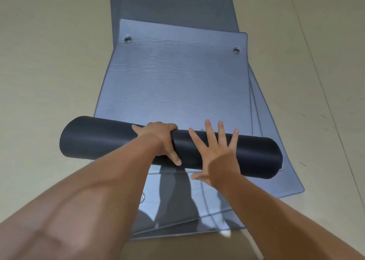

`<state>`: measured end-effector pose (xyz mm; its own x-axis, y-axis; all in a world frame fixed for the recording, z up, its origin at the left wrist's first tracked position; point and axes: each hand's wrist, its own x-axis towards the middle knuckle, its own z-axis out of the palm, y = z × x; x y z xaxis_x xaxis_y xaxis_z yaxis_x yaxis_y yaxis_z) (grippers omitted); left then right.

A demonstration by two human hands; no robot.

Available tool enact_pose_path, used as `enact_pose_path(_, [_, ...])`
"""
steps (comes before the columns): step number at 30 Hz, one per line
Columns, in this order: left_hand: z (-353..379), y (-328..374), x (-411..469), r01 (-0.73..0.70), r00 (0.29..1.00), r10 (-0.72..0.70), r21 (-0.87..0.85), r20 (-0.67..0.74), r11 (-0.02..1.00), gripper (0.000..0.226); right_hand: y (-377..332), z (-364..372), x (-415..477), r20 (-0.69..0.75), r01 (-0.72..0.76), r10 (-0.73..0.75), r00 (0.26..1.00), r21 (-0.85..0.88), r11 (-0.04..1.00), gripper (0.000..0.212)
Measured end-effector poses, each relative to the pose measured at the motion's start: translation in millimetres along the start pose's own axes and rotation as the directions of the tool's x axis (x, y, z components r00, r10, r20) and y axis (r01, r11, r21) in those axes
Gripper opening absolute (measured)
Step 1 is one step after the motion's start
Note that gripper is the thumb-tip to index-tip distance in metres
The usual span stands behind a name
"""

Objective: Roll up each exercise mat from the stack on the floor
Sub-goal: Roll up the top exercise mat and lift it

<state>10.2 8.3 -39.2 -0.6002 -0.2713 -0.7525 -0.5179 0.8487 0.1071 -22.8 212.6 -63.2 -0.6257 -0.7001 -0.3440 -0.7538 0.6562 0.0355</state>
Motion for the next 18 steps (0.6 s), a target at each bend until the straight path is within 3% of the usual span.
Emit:
enact_pose_path(3, [-9, 2, 9, 0.023, 0.998, -0.021, -0.025, 0.064, 0.999, 0.108, 9, 16, -5, -0.103, 0.054, -0.059, 0.993, -0.054, 0.997, 0.148])
enact_pose_path(7, [-17, 3, 16, 0.008, 0.996, -0.008, -0.004, 0.085, 1.000, 0.123, 15, 14, 8, -0.039, 0.027, -0.029, 0.999, -0.036, 0.999, 0.144])
enact_pose_path(10, [-8, -8, 12, -0.119, 0.979, 0.130, 0.077, -0.154, 0.990, 0.126, 24, -1, 31, 0.065, 0.014, -0.013, 0.998, -0.016, 1.000, 0.138])
enact_pose_path(13, [21, -22, -2, -0.176, 0.880, 0.256, 0.225, -0.399, 0.958, 0.120, 38, -26, 61, 0.179, 0.034, -0.039, 0.983, 0.029, 0.999, 0.143])
enact_pose_path(18, [21, -14, 6, -0.040, 0.936, 0.094, 0.161, -0.339, 0.986, 0.156, 49, -52, 94, 0.304, 0.023, -0.034, 0.952, 0.039, 0.999, 0.145])
